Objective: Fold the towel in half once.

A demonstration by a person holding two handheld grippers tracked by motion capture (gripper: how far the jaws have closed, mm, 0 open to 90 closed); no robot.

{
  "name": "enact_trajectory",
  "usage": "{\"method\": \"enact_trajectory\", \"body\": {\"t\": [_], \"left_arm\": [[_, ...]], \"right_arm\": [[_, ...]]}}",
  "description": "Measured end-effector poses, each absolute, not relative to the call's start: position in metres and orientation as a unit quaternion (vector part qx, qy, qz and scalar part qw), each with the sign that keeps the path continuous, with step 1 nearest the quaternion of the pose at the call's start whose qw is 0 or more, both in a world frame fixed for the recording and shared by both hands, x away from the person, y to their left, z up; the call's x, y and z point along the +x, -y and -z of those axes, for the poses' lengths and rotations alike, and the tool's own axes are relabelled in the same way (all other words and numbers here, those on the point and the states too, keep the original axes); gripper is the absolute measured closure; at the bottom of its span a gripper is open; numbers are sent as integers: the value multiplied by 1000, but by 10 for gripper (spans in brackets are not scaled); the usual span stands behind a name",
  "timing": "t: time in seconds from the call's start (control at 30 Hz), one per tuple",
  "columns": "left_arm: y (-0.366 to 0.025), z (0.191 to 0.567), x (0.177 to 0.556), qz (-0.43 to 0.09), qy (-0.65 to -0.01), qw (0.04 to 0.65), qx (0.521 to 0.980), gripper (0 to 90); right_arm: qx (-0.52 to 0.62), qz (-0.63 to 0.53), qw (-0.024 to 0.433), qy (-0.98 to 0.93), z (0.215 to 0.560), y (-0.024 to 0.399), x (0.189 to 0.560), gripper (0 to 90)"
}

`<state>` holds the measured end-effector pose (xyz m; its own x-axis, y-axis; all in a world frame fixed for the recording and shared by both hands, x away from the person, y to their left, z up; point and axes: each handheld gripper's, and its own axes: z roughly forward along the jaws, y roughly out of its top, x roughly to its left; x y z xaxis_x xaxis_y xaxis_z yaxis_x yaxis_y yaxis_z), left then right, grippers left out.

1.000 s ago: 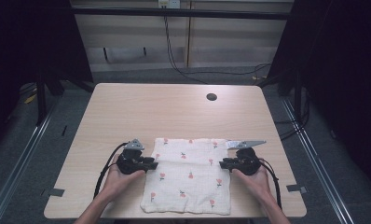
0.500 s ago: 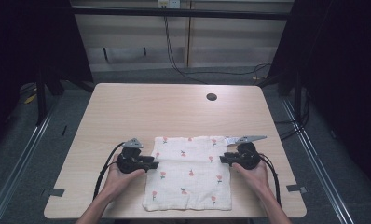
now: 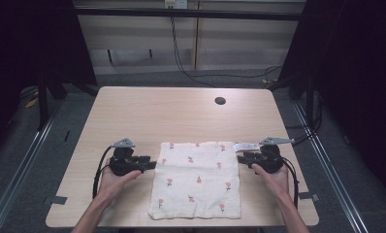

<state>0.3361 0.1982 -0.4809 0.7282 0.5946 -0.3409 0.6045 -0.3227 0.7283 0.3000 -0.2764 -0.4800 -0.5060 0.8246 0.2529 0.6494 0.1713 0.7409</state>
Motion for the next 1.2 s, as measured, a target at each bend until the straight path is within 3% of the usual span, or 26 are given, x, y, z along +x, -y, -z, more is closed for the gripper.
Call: {"method": "enact_trajectory", "body": {"t": [0.2,0.33,0.73,0.9,1.2], "left_arm": [[-201,475,343,-5,-381,457,804,554],[-192,469,356,-23,-371,438,818,568],[-193,477,391,-18,-394,439,807,553],[-183,476,404,-27,-392,432,812,622],[-170,494,418,-16,-396,431,810,661]], "right_arm": [[477,-428,81,-763,475,276,306,551],[474,-424,79,-767,473,276,314,552],[468,-415,93,-774,460,271,356,534],[461,-420,95,-776,457,262,378,570],[467,-400,87,-784,476,257,394,590]]}}
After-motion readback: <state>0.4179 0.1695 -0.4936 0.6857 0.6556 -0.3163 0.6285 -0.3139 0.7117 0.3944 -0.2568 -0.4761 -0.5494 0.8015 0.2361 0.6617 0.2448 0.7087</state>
